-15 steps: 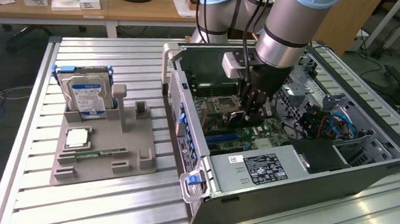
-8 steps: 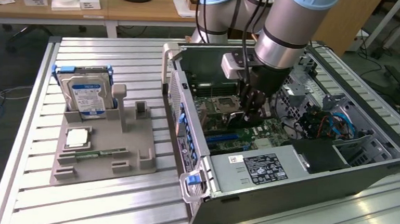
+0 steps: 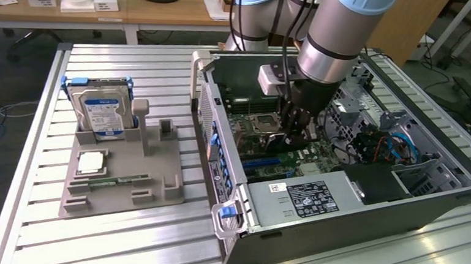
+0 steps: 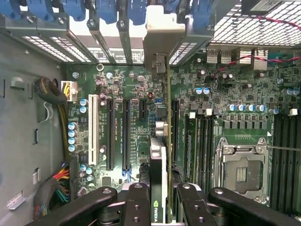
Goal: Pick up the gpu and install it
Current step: 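Insert the gpu into the slot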
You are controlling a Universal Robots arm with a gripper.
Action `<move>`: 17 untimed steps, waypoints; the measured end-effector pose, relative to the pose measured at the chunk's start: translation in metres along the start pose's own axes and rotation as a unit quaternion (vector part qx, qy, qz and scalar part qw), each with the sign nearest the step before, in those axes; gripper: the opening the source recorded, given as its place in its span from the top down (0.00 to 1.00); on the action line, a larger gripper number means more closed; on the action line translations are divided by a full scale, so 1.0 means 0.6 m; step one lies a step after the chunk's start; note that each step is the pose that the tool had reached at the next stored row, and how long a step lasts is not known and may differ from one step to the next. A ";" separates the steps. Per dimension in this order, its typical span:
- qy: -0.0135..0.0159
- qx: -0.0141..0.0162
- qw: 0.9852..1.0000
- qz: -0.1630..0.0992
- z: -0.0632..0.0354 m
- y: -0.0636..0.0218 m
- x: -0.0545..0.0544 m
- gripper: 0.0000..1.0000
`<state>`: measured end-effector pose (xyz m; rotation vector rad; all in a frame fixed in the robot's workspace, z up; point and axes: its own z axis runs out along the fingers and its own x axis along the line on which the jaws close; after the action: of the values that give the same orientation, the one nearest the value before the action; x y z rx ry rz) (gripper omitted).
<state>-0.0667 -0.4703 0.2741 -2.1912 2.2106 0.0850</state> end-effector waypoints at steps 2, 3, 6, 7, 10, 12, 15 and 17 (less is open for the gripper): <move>0.000 0.000 1.000 0.000 0.002 0.000 0.000 0.73; 0.000 0.000 1.000 0.000 0.002 0.000 0.000 0.73; 0.000 0.000 1.000 0.000 0.002 0.001 0.000 0.73; 0.000 0.000 1.000 0.000 0.003 0.004 0.000 0.73; 0.000 0.000 1.000 0.000 0.004 0.006 0.000 0.73; 0.000 0.000 1.000 0.000 0.004 0.006 0.000 0.73; 0.000 0.000 1.000 0.000 0.008 0.007 0.001 0.73; 0.000 0.000 1.000 0.000 0.008 0.007 0.001 0.73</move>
<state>-0.0711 -0.4704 0.2693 -2.1908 2.2110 0.0846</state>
